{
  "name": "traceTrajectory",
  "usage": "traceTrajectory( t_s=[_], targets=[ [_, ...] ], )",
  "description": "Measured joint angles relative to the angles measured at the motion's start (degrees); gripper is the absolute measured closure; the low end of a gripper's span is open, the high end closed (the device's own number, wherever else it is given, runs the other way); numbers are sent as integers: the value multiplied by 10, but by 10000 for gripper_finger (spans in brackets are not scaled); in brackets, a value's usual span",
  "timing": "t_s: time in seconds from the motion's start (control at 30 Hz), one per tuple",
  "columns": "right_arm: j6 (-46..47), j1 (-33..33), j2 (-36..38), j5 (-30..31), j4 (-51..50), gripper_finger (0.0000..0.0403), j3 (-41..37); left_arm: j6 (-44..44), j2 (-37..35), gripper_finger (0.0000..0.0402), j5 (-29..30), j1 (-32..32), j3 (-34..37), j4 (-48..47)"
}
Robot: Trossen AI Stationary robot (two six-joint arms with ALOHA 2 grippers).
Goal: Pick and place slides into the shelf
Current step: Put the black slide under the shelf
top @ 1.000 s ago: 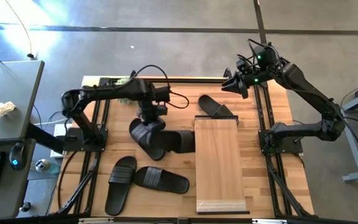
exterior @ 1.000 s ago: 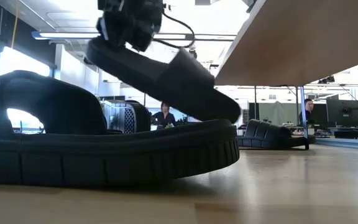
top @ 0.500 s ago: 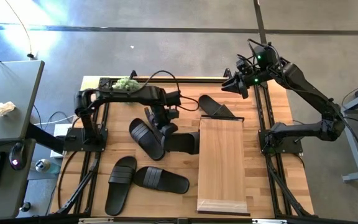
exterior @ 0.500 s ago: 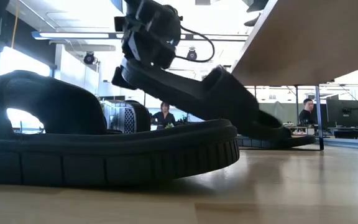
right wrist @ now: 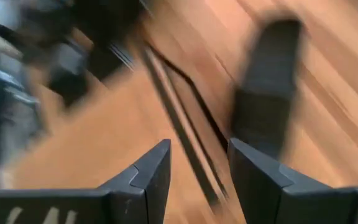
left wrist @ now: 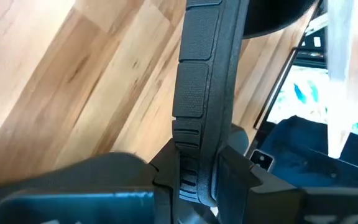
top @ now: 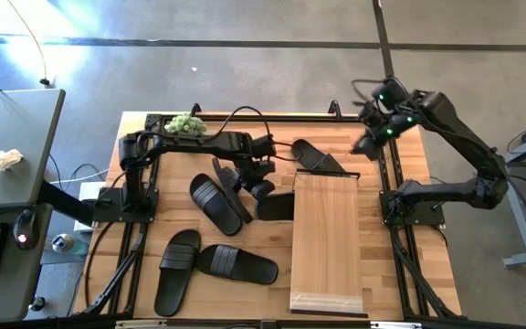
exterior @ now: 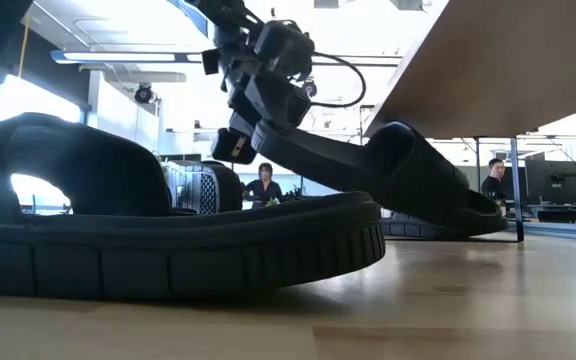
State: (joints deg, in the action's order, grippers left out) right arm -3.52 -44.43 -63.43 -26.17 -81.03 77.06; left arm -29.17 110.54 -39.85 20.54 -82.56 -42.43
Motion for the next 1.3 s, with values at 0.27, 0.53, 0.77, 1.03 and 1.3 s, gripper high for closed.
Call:
traceTrajectory(
  t_s=[0.27, 0.53, 0.77, 1.03, 1.3],
  targets=[
    [88, 51, 120, 100, -87, 259, -40, 3, 38, 348, -11, -1, -1, 56],
    [214, 148, 254, 103, -65, 339, -196, 2, 42, 346, -17, -3, 0, 112],
    [248, 216, 289, 55, 24, 400, -292, -2, 64, 350, 7, -3, 0, 121],
    [369, 269, 286, 62, 89, 400, -360, -7, 88, 340, 43, -3, 0, 144],
    [434, 310, 281, 68, 174, 403, -398, -5, 88, 304, 100, -3, 0, 198]
  ],
)
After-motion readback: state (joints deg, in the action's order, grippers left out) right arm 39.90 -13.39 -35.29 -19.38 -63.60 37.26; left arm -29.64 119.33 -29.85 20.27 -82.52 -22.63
